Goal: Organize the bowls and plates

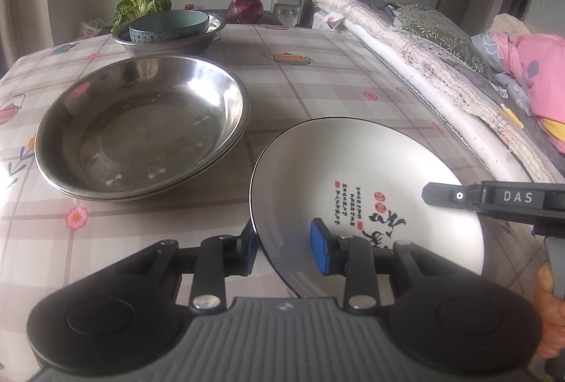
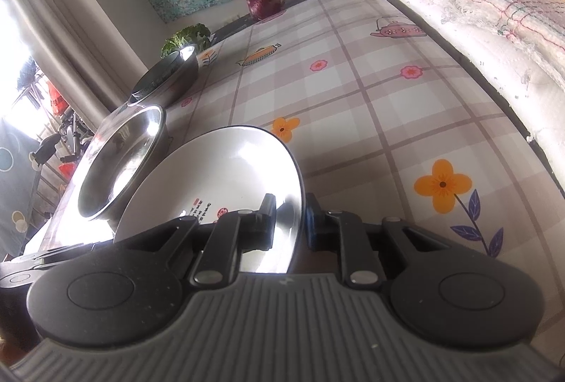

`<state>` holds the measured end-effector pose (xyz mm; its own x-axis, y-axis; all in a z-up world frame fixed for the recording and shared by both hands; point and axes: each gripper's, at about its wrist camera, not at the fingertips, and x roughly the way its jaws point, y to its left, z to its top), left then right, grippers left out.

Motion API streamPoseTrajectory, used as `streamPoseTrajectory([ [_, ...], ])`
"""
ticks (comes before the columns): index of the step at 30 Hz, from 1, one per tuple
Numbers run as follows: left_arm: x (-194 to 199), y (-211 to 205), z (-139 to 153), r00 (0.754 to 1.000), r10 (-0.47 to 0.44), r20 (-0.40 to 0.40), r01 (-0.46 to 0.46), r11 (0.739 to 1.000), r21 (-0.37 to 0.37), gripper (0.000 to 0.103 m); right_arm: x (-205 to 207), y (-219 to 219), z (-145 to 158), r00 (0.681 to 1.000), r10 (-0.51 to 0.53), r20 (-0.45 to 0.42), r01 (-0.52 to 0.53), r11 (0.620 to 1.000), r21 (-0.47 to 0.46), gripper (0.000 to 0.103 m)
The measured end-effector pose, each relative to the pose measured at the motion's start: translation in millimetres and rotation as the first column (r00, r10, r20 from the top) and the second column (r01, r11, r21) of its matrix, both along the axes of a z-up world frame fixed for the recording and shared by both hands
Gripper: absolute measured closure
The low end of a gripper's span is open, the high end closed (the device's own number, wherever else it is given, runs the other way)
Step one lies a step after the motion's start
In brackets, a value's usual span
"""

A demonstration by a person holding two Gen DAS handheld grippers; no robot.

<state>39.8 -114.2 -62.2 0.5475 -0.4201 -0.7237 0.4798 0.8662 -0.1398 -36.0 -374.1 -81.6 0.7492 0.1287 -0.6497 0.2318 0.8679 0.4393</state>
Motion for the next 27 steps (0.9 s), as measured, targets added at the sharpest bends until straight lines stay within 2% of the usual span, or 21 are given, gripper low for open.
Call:
streamPoseTrajectory([
  [11,-0.6,-4.0,-0.3,1.0,0.009,0.013,-0.009,1.0,0.009,0.068,-4.6,2.9,0.0,1.0,0.003,-0.004,-0.003,1.0,-0.009,0.087],
  [14,-0.4,-3.9,-0.2,1.0,0.013,0.011,-0.013,1.0,0.008,0.069,-3.7,4.1,1.4,1.0,0.004,-0.005,-0.004,1.0,-0.002,0.082],
  [27,-4.1,-6.2,1.8,1.0,0.003,0.005,-0.003,1.0,0.008,0.069,-4.7,4.7,5.3,1.0,-0.003,-0.012,0.003,0.999,-0.033,0.082],
])
